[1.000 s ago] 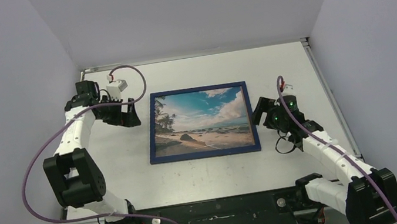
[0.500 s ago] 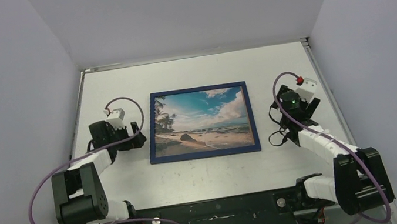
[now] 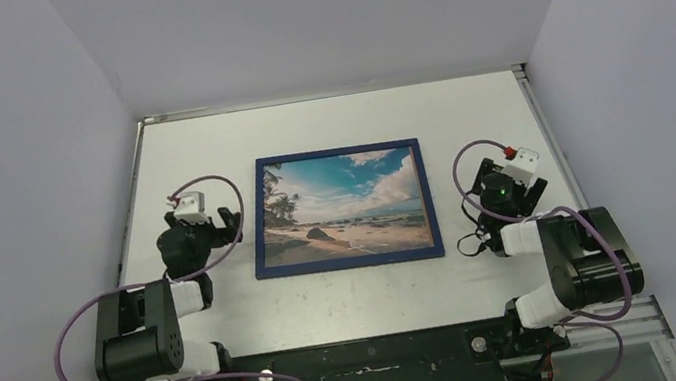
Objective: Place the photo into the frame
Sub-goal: Reset both arms
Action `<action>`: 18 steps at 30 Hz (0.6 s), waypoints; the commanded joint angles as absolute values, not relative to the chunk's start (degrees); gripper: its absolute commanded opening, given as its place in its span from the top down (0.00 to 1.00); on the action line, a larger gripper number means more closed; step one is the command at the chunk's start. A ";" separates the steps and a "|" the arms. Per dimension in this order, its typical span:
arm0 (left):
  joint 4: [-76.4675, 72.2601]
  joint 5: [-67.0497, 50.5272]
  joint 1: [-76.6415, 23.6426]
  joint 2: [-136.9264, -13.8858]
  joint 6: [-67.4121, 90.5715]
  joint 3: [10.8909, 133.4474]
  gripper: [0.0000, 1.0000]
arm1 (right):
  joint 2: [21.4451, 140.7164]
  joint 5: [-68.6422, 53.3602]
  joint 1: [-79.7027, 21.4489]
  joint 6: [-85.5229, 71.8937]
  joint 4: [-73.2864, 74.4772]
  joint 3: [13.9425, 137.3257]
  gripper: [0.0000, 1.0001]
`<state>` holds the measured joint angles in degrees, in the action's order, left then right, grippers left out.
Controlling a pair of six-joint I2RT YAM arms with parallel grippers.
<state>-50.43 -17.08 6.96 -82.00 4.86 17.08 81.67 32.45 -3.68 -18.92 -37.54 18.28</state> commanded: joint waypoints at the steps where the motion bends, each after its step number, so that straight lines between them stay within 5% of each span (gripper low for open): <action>1: -78.60 -10.49 3.81 -85.59 4.66 8.27 0.04 | 85.52 30.14 -3.36 -13.63 -55.06 17.96 0.10; 7: -63.86 -2.98 2.87 -84.19 5.69 13.85 0.04 | 94.15 23.74 -9.07 -0.88 -77.80 12.22 0.10; 18: -64.13 -0.69 1.18 -84.24 4.67 14.27 0.04 | 92.49 21.43 -6.59 -4.51 -71.07 13.71 0.10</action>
<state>-62.00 -2.37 1.43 -84.55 5.15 13.34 93.51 23.59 -6.63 -4.86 -66.81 12.88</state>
